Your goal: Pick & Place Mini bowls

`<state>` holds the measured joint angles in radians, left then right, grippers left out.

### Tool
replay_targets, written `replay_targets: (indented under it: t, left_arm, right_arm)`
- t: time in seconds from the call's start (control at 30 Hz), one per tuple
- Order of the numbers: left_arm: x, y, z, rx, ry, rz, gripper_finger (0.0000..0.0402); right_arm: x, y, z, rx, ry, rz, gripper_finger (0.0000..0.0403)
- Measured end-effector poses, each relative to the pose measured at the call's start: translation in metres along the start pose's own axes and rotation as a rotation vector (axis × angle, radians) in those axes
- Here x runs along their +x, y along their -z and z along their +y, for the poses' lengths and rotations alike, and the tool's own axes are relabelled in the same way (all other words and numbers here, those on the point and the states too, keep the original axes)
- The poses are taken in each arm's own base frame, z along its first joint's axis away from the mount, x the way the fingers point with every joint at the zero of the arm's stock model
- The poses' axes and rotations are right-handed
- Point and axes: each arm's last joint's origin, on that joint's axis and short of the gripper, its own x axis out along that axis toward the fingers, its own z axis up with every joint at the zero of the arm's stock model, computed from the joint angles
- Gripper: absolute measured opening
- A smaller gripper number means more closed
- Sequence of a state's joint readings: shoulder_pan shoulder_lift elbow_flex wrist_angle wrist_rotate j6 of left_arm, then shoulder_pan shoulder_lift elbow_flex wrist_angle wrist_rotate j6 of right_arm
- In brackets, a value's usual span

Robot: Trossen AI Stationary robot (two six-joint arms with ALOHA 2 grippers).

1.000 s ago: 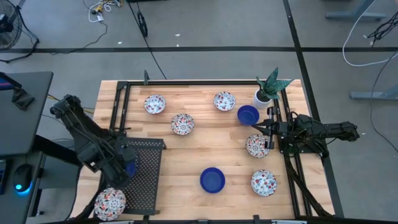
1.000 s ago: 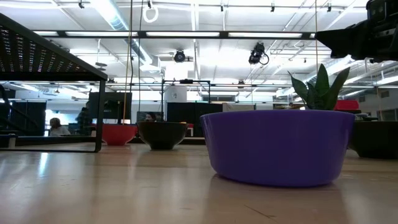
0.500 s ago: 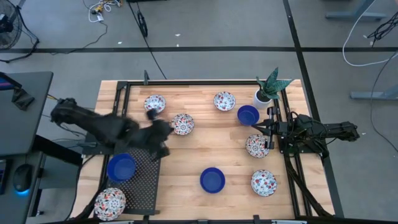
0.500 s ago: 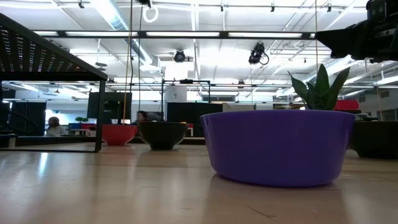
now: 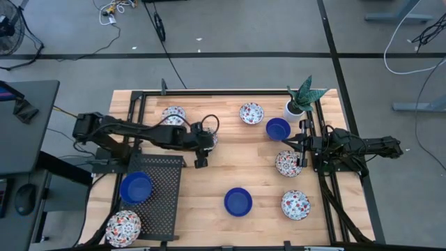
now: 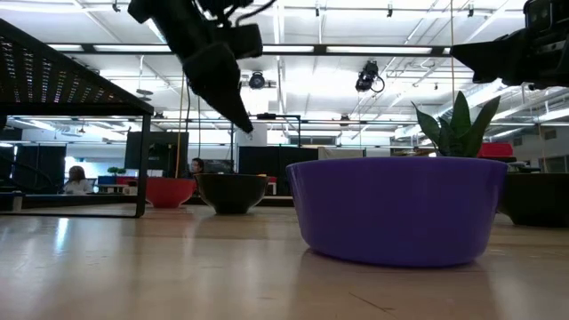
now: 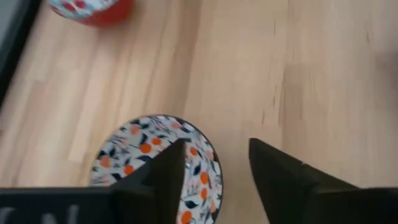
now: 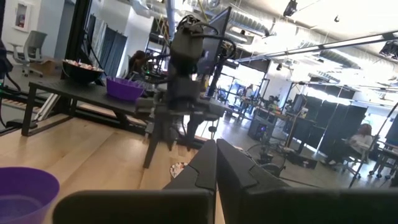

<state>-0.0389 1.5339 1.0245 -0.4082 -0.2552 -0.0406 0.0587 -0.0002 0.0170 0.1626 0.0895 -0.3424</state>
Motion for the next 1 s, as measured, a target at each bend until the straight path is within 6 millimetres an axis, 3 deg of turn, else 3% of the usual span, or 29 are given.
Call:
replay_targets:
  t: [0.17, 0.47, 1.0]
  left_arm:
    - [0.019, 0.006, -0.009, 0.011, 0.013, 0.057, 0.0229]
    - [0.045, 0.014, -0.014, -0.056, -0.046, 0.114, 0.0233]
    - [0.048, 0.015, -0.014, -0.06, -0.071, 0.117, 0.0186]
  right_arm:
    - [0.0, 0.0, 0.0, 0.0, -0.001, 0.0, 0.0009]
    - [0.0, 0.0, 0.0, 0.0, 0.0, -0.001, 0.0009]
    - [0.0, 0.0, 0.0, 0.0, 0.0, 0.0, 0.0009]
